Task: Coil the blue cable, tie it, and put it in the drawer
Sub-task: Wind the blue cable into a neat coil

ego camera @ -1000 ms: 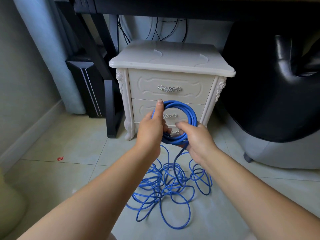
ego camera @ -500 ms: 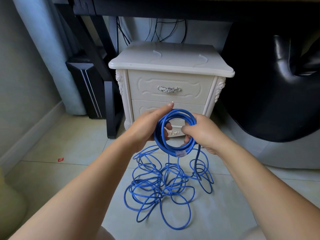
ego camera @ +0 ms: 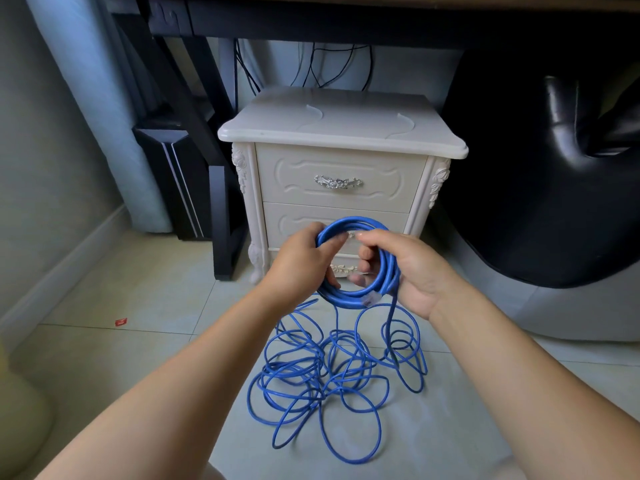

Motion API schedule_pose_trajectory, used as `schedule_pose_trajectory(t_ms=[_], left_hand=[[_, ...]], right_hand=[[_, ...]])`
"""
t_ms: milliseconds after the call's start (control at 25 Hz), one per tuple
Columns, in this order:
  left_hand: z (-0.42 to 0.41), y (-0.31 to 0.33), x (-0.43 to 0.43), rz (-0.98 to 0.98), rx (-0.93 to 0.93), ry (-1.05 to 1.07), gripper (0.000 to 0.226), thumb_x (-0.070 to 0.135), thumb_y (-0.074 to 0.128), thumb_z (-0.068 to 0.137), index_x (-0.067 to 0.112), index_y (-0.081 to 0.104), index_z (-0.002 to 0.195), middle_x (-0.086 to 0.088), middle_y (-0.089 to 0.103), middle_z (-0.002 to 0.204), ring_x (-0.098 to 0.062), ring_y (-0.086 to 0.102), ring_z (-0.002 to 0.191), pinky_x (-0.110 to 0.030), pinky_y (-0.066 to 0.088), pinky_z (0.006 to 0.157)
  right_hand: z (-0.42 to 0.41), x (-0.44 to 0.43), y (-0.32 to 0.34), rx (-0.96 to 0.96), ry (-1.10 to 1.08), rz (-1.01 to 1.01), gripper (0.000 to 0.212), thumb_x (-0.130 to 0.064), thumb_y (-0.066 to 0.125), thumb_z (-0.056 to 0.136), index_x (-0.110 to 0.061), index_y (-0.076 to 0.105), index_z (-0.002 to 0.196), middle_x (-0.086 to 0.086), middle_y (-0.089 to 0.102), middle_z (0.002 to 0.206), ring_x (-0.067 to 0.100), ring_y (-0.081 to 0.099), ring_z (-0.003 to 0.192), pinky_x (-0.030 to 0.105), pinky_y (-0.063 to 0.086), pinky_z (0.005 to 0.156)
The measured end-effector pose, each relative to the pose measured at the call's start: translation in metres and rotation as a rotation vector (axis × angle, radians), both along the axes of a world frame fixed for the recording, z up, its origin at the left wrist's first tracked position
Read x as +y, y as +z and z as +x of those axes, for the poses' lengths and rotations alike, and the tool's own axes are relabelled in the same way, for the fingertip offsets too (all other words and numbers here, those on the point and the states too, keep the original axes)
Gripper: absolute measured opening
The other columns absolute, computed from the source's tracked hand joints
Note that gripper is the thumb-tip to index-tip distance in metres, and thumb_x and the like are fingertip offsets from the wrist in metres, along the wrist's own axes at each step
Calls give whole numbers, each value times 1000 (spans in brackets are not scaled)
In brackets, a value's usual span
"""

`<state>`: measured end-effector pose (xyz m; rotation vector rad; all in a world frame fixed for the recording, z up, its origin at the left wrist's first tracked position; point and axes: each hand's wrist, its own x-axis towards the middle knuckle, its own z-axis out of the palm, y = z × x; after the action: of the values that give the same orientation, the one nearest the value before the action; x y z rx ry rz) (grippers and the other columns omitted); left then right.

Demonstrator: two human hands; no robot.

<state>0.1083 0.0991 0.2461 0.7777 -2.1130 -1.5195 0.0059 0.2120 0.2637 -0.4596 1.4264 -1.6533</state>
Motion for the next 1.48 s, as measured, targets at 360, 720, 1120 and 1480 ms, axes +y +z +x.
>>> schedule_pose_trajectory(t_ms=[360, 720, 1120, 1480], left_hand=[[-8, 0, 7, 230, 138, 381, 22, 31, 50, 100, 16, 53, 84, 3, 44, 58, -9, 48, 46, -27, 37, 54], [0, -1, 15, 398, 137, 130, 24, 34, 65, 92, 16, 57, 78, 4, 55, 60, -16, 58, 67, -37, 49, 77], [5, 19, 0, 327, -101, -130, 54, 65, 54, 86, 12, 56, 74, 5, 32, 53, -13, 30, 45, -31, 44, 55], [-4, 12, 13, 288, 86, 18, 46, 54, 60, 90, 13, 52, 70, 10, 29, 46, -13, 24, 42, -27, 26, 47]], right_hand=[[21, 4, -14, 47, 35, -160, 48, -10, 81, 69, -16, 57, 110, -6, 63, 74, 11, 68, 76, 28, 51, 79], [11, -6, -15, 174, -266, -6, 29, 7, 54, 87, -16, 46, 73, -6, 44, 44, 13, 46, 47, 26, 44, 56], [4, 1, -8, 653, 148, 270, 15, 7, 54, 84, 0, 55, 97, -2, 44, 60, 13, 50, 39, 53, 60, 67], [6, 0, -6, 732, -66, 367, 27, -27, 69, 84, -6, 57, 95, -2, 58, 58, 15, 63, 46, 33, 55, 56]])
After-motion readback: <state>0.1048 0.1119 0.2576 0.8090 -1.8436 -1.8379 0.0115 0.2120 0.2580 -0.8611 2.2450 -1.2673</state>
